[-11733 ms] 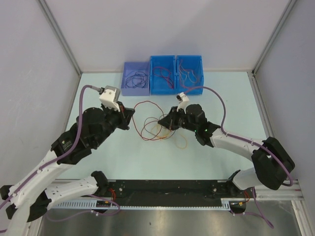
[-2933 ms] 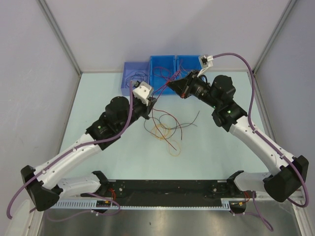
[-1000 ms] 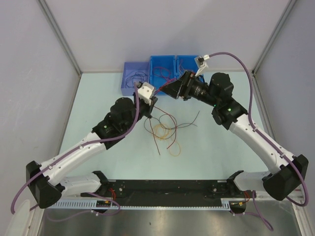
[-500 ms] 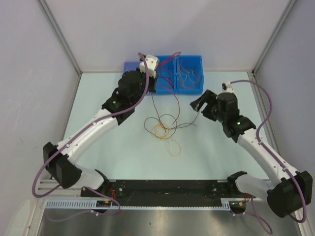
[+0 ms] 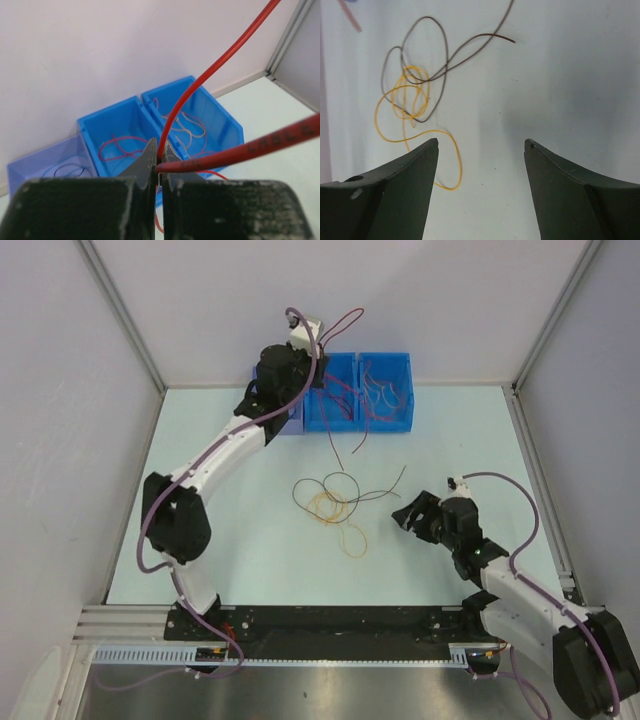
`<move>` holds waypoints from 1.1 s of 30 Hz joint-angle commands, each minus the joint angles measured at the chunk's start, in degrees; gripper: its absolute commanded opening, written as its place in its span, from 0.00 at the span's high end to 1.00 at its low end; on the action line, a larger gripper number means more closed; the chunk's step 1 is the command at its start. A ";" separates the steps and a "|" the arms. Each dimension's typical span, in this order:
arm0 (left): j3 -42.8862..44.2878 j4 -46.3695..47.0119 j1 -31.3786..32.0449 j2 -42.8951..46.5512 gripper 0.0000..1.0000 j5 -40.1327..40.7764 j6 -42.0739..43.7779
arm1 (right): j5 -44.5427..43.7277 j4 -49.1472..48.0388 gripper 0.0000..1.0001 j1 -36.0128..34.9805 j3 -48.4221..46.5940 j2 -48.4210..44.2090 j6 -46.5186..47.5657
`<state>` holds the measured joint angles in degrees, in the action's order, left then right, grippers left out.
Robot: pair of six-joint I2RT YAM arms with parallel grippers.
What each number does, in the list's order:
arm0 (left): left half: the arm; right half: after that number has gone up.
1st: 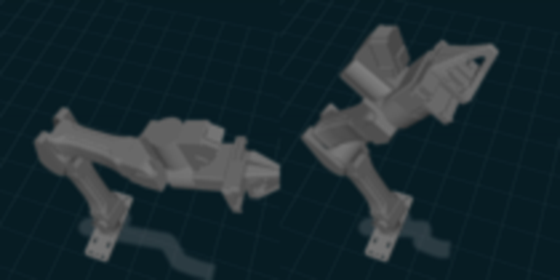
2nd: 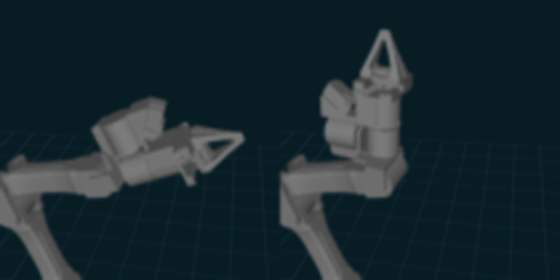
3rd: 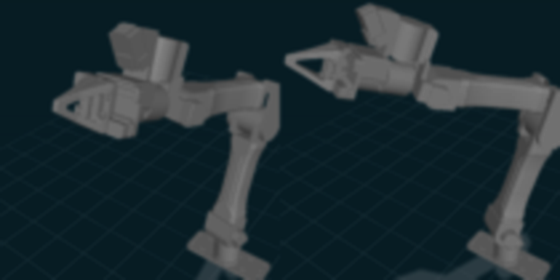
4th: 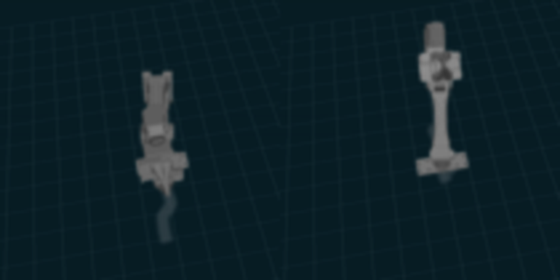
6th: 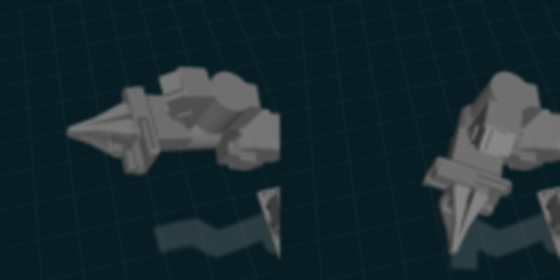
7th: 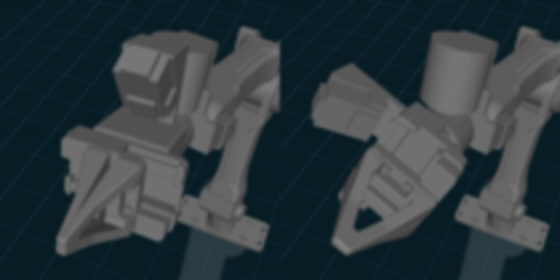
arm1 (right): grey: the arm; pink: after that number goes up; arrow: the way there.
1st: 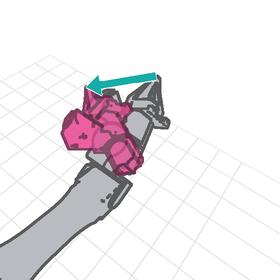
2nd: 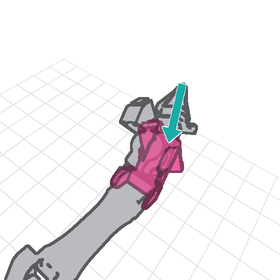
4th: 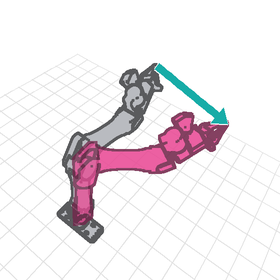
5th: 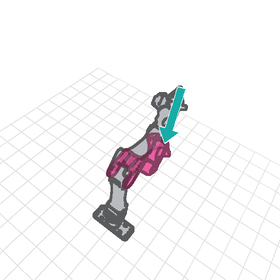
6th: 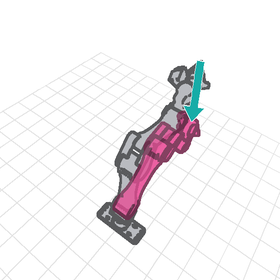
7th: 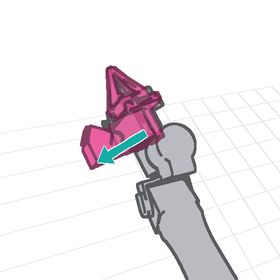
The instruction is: Untangle the cables
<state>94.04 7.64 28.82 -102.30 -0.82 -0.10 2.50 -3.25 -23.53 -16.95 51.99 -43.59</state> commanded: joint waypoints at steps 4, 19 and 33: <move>7.99 16.43 -3.85 -8.43 1.00 -8.92 -3.76 | 7.15 -16.87 0.28 1.64 3.94 -0.76 1.41; 26.85 42.90 -7.02 -34.08 1.00 -6.05 -0.08 | 17.97 -25.76 0.41 6.92 5.08 6.02 0.53; 13.75 51.86 -8.07 -37.63 1.00 4.76 4.84 | 19.03 -27.16 0.43 7.44 5.26 7.16 0.26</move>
<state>115.18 50.57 21.61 -144.81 -0.05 2.59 20.73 -26.92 -16.49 -12.01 58.61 -43.40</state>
